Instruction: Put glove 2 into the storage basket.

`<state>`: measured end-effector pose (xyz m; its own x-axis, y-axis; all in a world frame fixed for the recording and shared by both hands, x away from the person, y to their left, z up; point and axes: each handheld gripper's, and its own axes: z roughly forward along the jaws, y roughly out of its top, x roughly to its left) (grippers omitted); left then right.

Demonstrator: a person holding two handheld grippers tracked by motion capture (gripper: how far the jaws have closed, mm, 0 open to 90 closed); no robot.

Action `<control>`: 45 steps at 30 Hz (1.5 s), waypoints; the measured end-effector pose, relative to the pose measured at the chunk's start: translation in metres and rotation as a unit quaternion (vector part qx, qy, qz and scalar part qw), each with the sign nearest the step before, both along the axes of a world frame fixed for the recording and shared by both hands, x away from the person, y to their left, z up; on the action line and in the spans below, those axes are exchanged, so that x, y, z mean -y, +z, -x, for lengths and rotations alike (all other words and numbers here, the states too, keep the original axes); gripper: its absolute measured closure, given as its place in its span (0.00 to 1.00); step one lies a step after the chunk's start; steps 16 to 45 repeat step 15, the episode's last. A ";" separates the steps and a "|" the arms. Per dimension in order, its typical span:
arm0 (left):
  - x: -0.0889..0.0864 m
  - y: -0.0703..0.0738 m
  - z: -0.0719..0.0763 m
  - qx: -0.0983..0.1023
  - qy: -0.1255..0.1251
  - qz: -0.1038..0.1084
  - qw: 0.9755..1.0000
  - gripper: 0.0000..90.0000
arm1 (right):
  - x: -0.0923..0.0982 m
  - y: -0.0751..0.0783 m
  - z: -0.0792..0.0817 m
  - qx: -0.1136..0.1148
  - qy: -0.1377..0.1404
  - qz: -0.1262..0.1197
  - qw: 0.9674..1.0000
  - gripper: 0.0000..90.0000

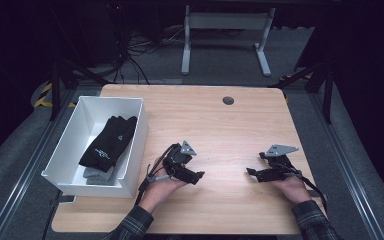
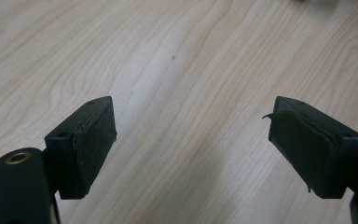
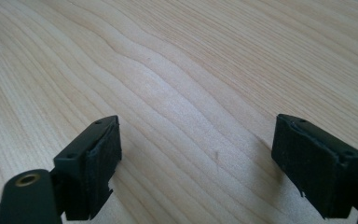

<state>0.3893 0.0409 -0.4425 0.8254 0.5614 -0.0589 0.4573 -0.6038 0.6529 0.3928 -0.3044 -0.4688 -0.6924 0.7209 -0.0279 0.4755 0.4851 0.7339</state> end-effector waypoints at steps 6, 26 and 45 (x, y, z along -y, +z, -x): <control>0.007 -0.020 0.001 0.006 -0.005 -0.023 1.000 0.17 | 0.000 0.000 0.000 0.000 0.000 0.000 1.000 0.18; 0.004 -0.029 0.004 0.023 -0.008 -0.003 1.000 0.10 | 0.000 0.000 0.000 0.000 0.002 0.000 1.000 0.18; 0.004 -0.029 0.004 0.023 -0.008 -0.003 1.000 0.10 | 0.000 0.000 0.000 0.000 0.002 0.000 1.000 0.18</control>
